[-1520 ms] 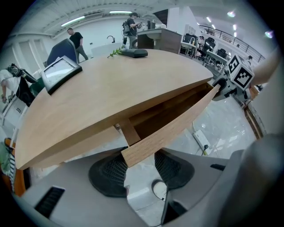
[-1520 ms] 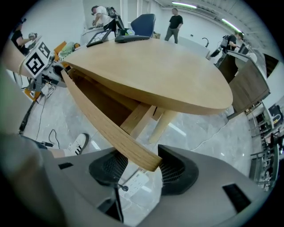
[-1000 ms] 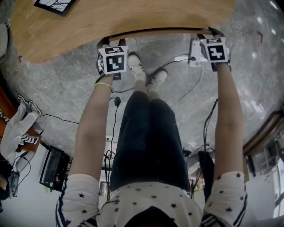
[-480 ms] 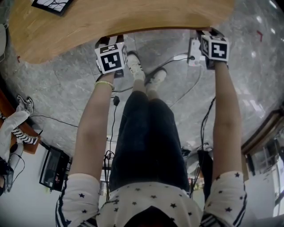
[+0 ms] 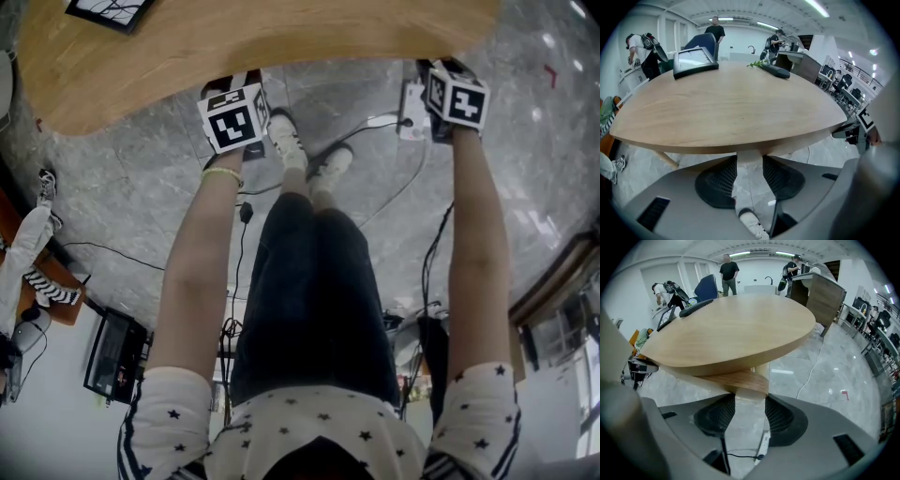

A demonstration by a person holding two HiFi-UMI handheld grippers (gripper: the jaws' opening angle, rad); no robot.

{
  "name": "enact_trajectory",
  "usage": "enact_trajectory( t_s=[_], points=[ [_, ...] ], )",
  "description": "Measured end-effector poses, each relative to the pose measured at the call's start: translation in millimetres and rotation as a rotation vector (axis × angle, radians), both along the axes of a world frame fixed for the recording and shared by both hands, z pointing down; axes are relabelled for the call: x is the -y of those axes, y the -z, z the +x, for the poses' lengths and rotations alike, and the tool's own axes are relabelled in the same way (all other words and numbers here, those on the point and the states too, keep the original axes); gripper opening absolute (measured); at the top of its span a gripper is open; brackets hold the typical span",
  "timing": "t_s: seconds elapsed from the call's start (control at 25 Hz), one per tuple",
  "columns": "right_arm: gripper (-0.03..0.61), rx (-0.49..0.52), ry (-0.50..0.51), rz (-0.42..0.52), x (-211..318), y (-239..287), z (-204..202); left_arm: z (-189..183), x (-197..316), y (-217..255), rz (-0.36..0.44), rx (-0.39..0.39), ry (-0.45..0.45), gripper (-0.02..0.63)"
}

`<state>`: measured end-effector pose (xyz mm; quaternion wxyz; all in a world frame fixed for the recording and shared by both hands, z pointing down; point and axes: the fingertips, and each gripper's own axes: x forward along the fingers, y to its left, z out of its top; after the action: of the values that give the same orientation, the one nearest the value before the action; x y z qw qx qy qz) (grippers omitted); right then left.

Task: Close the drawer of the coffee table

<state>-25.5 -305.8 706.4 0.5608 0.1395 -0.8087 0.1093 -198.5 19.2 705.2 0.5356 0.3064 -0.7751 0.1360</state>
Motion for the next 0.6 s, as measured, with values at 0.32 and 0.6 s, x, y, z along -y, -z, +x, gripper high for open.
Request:
enact_trajectory(
  t_s=[0.32,0.6],
  points=[
    [0.204,0.045,-0.036,-0.006,7.0,4.0,-3.2,-3.0,6.2,3.3,0.036,0.014,0.029,0.183],
    [0.199,0.116,-0.127,-0.02,10.1,3.5,-8.7,-10.2,9.9,2.6,0.057,0.032,0.047,0.183]
  ],
)
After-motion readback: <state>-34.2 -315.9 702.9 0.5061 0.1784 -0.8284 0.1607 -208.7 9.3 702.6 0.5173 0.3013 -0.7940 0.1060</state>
